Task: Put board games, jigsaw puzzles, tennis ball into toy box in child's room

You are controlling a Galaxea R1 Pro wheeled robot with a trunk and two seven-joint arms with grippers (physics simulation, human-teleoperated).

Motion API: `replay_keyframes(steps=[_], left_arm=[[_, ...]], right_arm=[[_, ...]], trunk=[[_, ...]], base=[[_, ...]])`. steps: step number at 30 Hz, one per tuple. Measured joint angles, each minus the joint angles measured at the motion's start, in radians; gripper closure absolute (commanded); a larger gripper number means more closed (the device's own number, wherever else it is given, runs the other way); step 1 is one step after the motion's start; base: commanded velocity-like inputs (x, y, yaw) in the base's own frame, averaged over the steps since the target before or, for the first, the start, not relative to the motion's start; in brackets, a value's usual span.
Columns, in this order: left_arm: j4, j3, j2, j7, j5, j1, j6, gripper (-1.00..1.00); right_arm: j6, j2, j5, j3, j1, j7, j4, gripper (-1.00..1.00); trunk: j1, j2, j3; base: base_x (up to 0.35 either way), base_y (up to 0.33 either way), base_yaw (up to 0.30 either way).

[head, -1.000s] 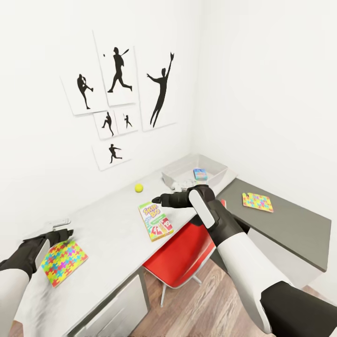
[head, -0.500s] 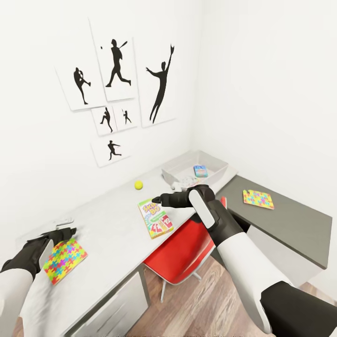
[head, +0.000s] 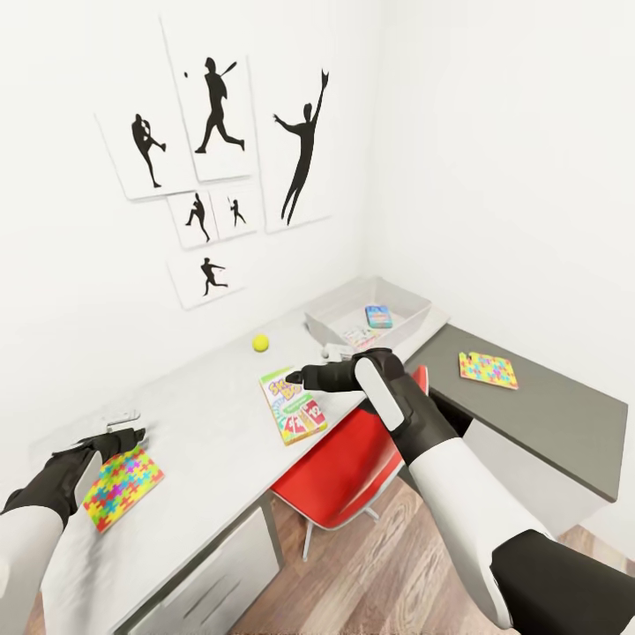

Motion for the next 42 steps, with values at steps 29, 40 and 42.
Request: replay_keyframes(steps=[29,40,42], left_arm=[[-0.006,0.000,0.001,0.004,0.000,-0.001,-0.049,-1.00],[-0.006,0.000,0.001,0.006,0.000,-0.001,-0.050,-1.00],[-0.006,0.000,0.002,0.005,0.000,-0.001,-0.050,-1.00]], right_arm=[[0.000,0.000,0.000,0.007,0.000,0.000,0.000,-1.00],[0.002,0.000,0.000,0.024,0.000,0.000,-0.013,-1.00],[0.002,0.000,0.000,0.025,0.000,0.000,-0.015,-1.00]], trunk=[[0.000,0.000,-0.048],[0.000,0.000,-0.066],[0.000,0.000,-0.069]], base=[[0.000,0.000,0.000],[0.000,0.000,0.000],[0.000,0.000,0.000]])
